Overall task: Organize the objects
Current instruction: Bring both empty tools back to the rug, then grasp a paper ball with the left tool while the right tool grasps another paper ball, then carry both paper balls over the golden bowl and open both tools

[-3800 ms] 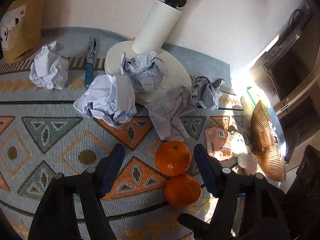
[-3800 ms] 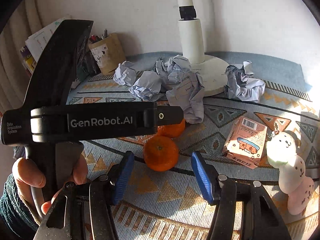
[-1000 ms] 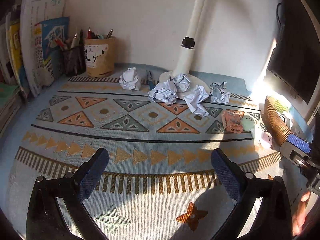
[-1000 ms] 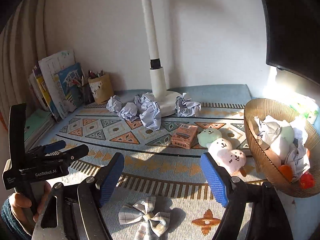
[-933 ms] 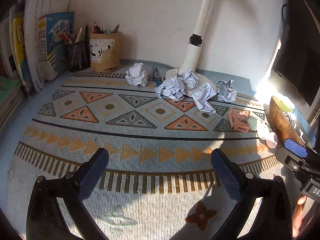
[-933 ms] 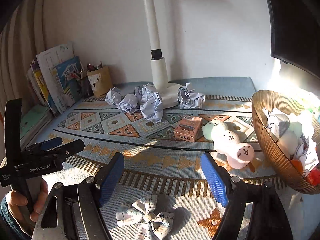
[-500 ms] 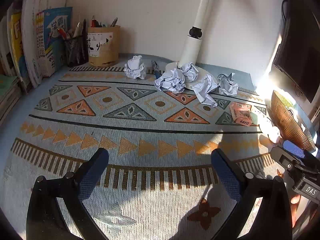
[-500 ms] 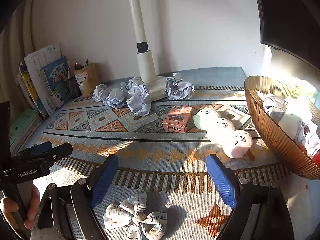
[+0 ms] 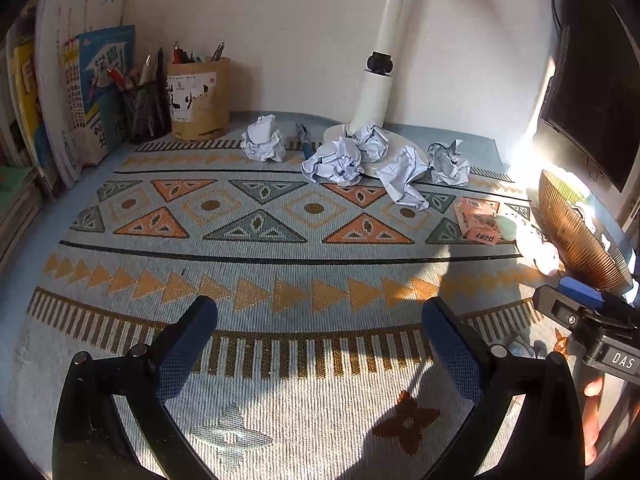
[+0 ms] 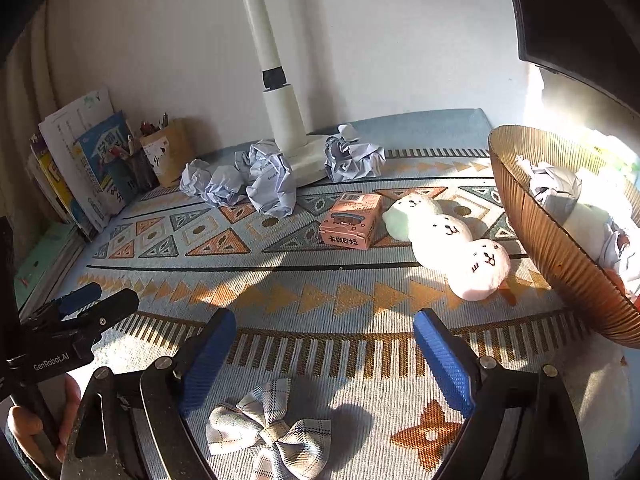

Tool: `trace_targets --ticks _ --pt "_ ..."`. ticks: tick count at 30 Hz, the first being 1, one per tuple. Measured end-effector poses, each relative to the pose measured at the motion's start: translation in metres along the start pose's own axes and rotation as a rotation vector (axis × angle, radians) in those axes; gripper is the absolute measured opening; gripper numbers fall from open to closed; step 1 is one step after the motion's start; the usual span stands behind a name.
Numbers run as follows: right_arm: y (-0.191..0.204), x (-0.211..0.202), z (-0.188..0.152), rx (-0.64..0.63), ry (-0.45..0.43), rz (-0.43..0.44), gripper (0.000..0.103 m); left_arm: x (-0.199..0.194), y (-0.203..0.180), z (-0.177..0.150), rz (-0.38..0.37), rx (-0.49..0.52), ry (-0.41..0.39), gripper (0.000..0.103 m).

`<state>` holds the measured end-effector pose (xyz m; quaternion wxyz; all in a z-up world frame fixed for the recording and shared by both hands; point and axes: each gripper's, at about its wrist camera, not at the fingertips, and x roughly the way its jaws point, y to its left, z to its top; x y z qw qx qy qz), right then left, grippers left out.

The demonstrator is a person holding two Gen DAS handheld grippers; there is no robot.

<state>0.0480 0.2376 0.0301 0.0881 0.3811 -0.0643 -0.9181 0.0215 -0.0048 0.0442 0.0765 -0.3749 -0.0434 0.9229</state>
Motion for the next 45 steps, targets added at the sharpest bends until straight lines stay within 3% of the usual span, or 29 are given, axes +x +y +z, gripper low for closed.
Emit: trace_targets --ticks 4,8,11,14,17,20,24,26,28,30,37,45 --pt "0.001 0.012 0.017 0.052 0.088 0.082 0.090 -0.007 0.017 0.028 -0.031 -0.011 0.014 0.102" --pt "0.033 0.014 0.055 -0.003 0.070 0.123 0.090 -0.010 0.045 0.081 -0.008 -0.019 -0.039 0.102" --pt "0.075 0.031 0.089 -0.096 0.071 0.103 0.090 0.018 0.063 0.121 0.073 0.010 -0.025 0.102" --pt "0.107 0.064 0.119 -0.126 0.056 0.121 0.090 0.047 0.081 0.147 0.037 -0.022 -0.019 0.102" --pt "0.129 0.108 0.134 -0.185 0.082 0.044 0.089 0.082 0.090 0.157 -0.033 -0.068 0.027 0.102" --pt "0.135 0.148 0.140 -0.171 0.133 0.042 0.082 0.113 0.083 0.160 -0.049 -0.034 0.059 0.102" --pt "0.135 0.175 0.137 -0.180 0.138 0.008 0.077 0.143 0.078 0.157 -0.063 -0.023 0.100 0.099" --pt "0.133 0.184 0.133 -0.183 0.152 0.018 0.062 0.153 0.077 0.153 -0.070 -0.021 0.132 0.087" --pt "0.130 0.190 0.129 -0.183 0.163 0.029 0.046 0.158 0.077 0.149 -0.076 -0.018 0.156 0.061" --pt "0.128 0.188 0.128 -0.176 0.151 0.037 0.043 0.158 0.077 0.146 -0.080 -0.020 0.151 0.043" --pt "0.124 0.140 0.126 -0.181 0.118 0.050 0.043 0.116 0.069 0.136 -0.091 0.011 0.104 0.042" --pt "0.099 0.027 0.093 -0.242 0.045 0.112 0.044 0.017 0.039 0.092 -0.193 0.063 0.039 0.042"
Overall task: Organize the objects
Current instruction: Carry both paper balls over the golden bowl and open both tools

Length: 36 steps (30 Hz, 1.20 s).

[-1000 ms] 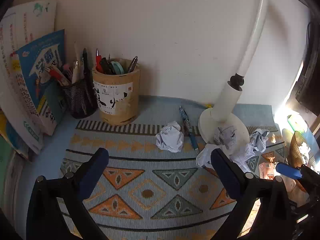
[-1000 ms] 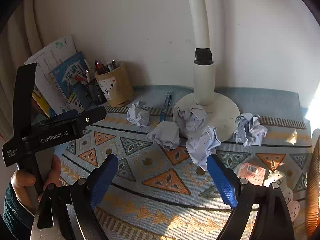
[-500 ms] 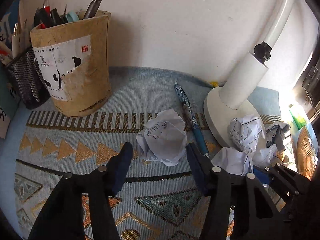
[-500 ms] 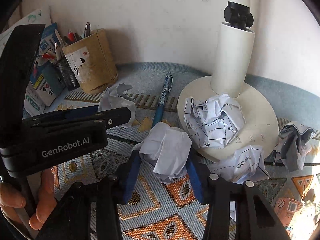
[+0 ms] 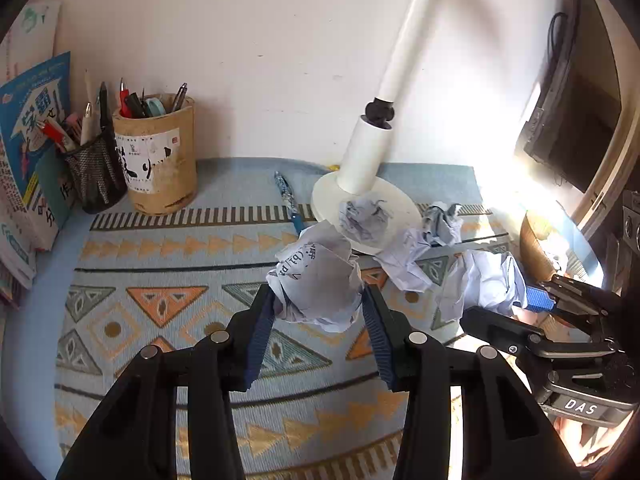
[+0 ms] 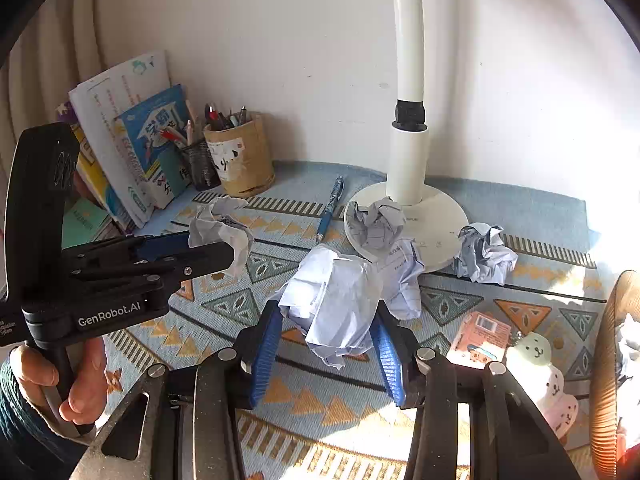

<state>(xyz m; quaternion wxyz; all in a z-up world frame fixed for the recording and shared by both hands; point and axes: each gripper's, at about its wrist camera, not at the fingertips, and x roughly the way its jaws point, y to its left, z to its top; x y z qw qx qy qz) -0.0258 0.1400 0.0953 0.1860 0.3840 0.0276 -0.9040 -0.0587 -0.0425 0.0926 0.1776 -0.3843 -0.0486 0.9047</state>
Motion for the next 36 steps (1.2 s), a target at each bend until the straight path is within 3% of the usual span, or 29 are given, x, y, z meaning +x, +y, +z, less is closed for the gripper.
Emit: trace_targets --ticks 6,10,13,17,19,21,22,23,31,36 --pt "-0.019 -0.057 -0.072 -0.041 -0.036 -0.026 0.044 -0.033 -0.048 -0.050 -0.081 -0.007 -0.025 0.042" --pt "-0.043 -0.069 -0.111 0.049 -0.038 -0.005 0.044 -0.021 -0.079 -0.082 -0.100 0.001 -0.009 0.042" --pt "-0.058 -0.065 -0.128 0.077 -0.025 -0.064 0.044 -0.009 -0.093 -0.099 -0.098 -0.001 -0.004 0.042" --pt "-0.080 -0.053 -0.139 0.148 0.000 -0.040 0.048 0.003 -0.097 -0.108 -0.026 0.027 -0.001 0.042" --pt "-0.086 -0.046 -0.142 0.179 0.039 -0.016 0.049 0.002 -0.099 -0.109 -0.035 0.040 -0.010 0.043" --pt "-0.089 -0.046 -0.142 0.194 0.037 -0.022 0.057 0.003 -0.103 -0.111 -0.027 0.070 -0.006 0.044" --pt "-0.090 -0.046 -0.141 0.198 0.036 -0.029 0.069 0.003 -0.105 -0.112 -0.025 0.082 -0.004 0.044" --pt "-0.089 -0.047 -0.141 0.200 0.032 -0.036 0.072 0.003 -0.107 -0.113 -0.021 0.095 -0.008 0.044" --pt "-0.087 -0.046 -0.141 0.196 0.032 -0.035 0.072 -0.004 -0.105 -0.114 -0.021 0.087 -0.036 0.044" --pt "-0.087 -0.046 -0.141 0.193 0.020 -0.045 0.053 -0.005 -0.101 -0.114 -0.029 0.065 -0.041 0.044"
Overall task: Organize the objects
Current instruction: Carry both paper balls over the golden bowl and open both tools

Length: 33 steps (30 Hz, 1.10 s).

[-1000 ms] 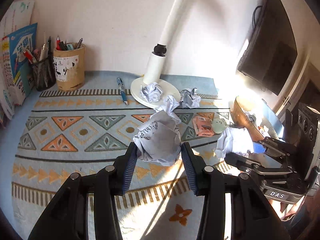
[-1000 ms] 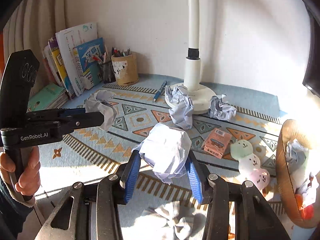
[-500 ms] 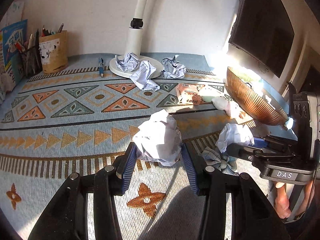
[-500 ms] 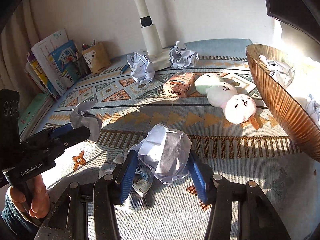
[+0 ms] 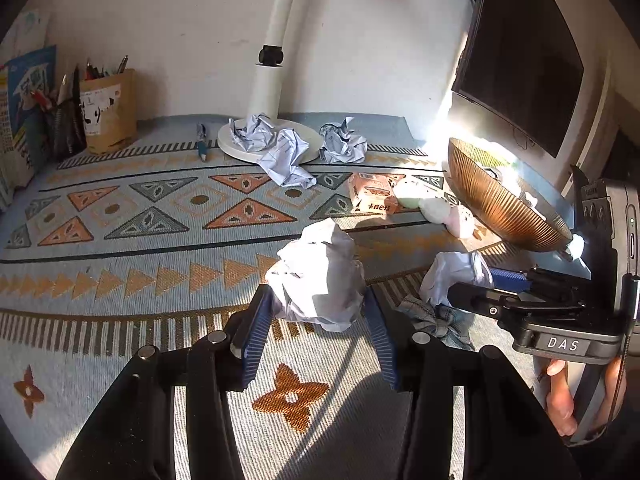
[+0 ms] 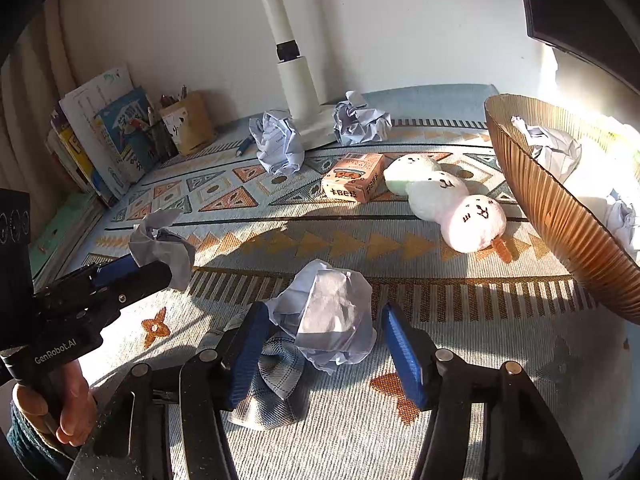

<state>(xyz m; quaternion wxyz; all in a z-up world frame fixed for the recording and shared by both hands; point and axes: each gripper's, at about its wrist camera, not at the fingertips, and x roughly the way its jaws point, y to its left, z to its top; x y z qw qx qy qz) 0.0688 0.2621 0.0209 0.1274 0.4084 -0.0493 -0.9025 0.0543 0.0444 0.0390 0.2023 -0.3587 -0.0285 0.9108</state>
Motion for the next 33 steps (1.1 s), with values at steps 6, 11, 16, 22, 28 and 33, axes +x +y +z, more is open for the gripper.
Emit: trace_targets --ticks 6,11,16,22,28,33 --pt "0.009 -0.014 -0.003 -0.048 -0.069 -0.043 0.046 0.000 -0.002 0.002 0.017 0.005 -0.001 0.044" --pt "-0.007 -0.059 0.000 -0.018 -0.167 -0.062 0.046 -0.001 -0.037 0.026 -0.020 0.096 0.008 0.044" --pt "-0.060 -0.135 0.025 0.079 -0.354 -0.186 0.046 0.002 -0.104 0.081 -0.132 0.194 -0.042 0.044" --pt "-0.154 -0.172 0.045 0.323 -0.409 -0.368 0.046 0.043 -0.192 0.120 -0.233 0.303 -0.043 0.044" --pt "-0.211 -0.156 0.048 0.453 -0.360 -0.359 0.046 0.092 -0.241 0.123 -0.315 0.317 0.017 0.045" --pt "-0.218 -0.147 0.042 0.459 -0.346 -0.378 0.069 0.113 -0.246 0.116 -0.300 0.293 0.061 0.093"
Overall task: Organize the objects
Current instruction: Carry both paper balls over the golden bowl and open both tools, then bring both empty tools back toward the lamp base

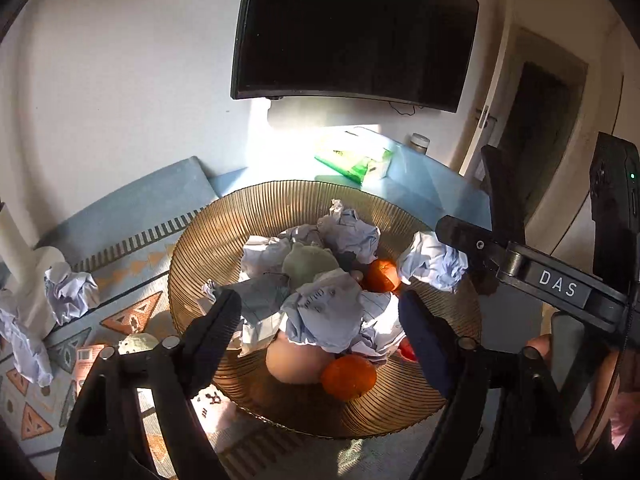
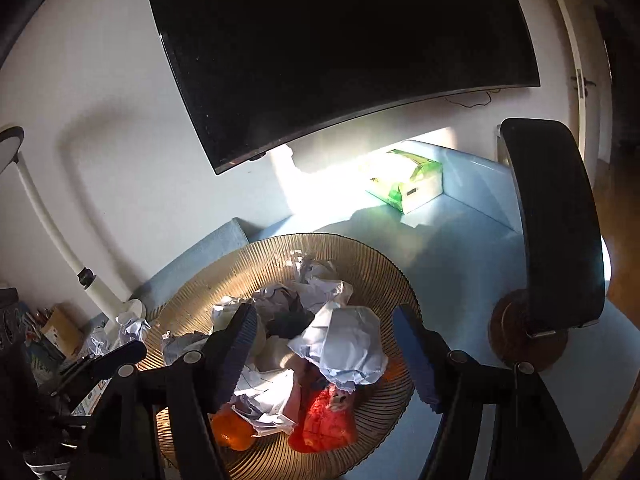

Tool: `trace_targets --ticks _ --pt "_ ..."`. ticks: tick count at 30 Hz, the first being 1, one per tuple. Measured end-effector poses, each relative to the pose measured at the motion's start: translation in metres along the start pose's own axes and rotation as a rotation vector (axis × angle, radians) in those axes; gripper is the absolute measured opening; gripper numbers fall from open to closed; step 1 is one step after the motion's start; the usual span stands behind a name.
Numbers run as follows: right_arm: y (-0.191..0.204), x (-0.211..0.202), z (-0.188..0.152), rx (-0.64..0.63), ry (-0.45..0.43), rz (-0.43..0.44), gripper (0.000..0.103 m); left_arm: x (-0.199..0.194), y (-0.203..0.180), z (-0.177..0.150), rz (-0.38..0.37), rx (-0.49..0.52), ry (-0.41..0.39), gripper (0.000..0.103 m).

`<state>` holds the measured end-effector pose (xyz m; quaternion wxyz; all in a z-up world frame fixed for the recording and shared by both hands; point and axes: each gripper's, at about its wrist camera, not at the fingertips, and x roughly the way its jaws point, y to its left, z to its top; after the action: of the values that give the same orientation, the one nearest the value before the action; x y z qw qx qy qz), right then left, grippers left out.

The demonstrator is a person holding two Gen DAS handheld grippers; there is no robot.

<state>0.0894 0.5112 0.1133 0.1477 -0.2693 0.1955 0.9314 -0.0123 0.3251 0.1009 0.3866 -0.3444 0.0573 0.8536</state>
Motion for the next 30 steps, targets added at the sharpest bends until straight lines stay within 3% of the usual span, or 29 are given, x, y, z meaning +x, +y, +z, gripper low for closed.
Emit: trace_targets --ticks 5,12,14,17,20,24,27,30 --pt "0.005 -0.009 -0.012 -0.037 -0.003 0.019 0.069 -0.024 0.016 -0.010 -0.016 -0.043 -0.042 0.094" --pt "0.064 -0.034 -0.031 -0.141 -0.016 0.132 0.071 -0.087 0.044 -0.037 0.074 -0.053 -0.097 0.095" --pt "0.092 -0.042 -0.042 -0.213 -0.020 0.161 0.087 -0.111 0.055 -0.047 0.140 -0.042 -0.128 0.095" --pt "0.131 -0.052 -0.063 -0.296 -0.038 0.218 0.093 -0.147 0.075 -0.068 0.246 -0.031 -0.183 0.101" --pt "0.169 -0.049 -0.089 -0.360 -0.015 0.282 0.093 -0.171 0.108 -0.095 0.308 -0.105 -0.187 0.103" --pt "0.204 -0.015 -0.132 -0.360 0.106 0.370 0.093 -0.166 0.164 -0.149 0.393 -0.257 -0.041 0.102" --pt "0.222 0.008 -0.159 -0.397 0.150 0.335 0.093 -0.168 0.187 -0.175 0.435 -0.322 -0.042 0.101" --pt "0.231 0.016 -0.168 -0.440 0.145 0.279 0.093 -0.174 0.196 -0.182 0.400 -0.378 -0.094 0.101"
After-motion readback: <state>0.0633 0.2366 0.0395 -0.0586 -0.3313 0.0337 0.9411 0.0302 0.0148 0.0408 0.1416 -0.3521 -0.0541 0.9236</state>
